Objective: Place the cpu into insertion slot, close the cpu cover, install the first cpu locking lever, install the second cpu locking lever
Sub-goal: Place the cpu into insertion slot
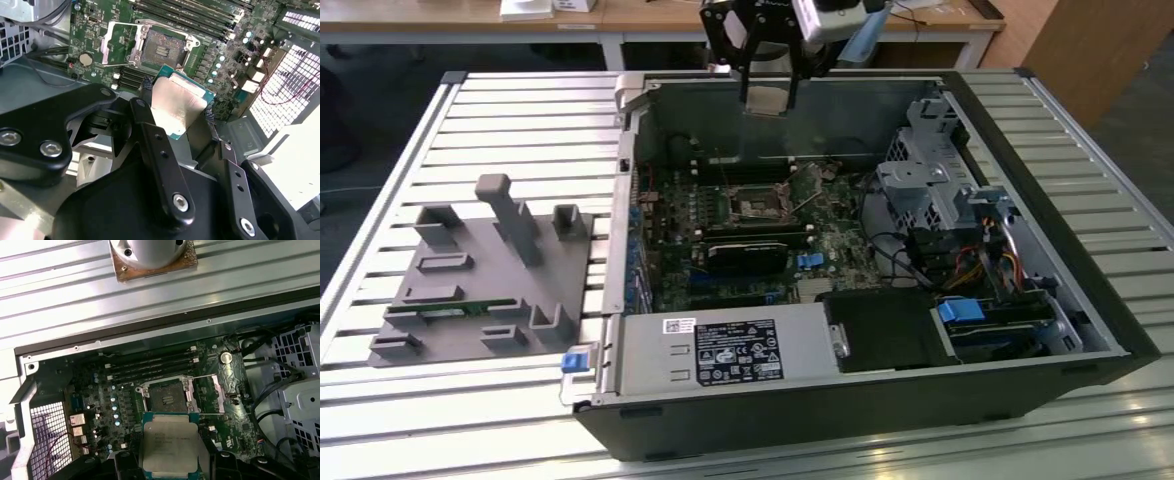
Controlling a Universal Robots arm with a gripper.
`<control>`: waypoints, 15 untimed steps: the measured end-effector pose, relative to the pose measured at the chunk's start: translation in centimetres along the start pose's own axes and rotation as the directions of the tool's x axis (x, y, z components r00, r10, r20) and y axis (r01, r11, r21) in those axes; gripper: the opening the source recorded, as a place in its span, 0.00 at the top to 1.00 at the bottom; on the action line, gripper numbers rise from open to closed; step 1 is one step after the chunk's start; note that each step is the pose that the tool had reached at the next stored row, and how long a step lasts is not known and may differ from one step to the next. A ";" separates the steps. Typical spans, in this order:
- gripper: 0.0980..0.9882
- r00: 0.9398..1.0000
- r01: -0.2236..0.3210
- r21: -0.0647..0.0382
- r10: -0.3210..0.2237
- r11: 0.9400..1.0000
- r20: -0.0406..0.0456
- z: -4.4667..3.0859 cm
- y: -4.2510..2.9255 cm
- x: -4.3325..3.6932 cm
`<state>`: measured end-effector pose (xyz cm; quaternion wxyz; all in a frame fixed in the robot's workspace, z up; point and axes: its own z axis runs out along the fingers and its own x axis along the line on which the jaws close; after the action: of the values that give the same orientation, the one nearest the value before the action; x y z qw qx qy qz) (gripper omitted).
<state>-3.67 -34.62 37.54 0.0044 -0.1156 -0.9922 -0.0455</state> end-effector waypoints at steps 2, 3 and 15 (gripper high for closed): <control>0.52 1.000 -0.010 0.000 0.010 1.000 0.001 0.00 0.00 0.00; 0.52 1.000 -0.014 0.000 0.014 1.000 0.001 0.00 0.00 0.00; 0.52 0.997 -0.077 -0.002 0.077 0.997 0.007 0.00 0.00 0.00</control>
<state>-3.67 -34.62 37.54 0.0027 -0.1538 -0.9870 -0.0457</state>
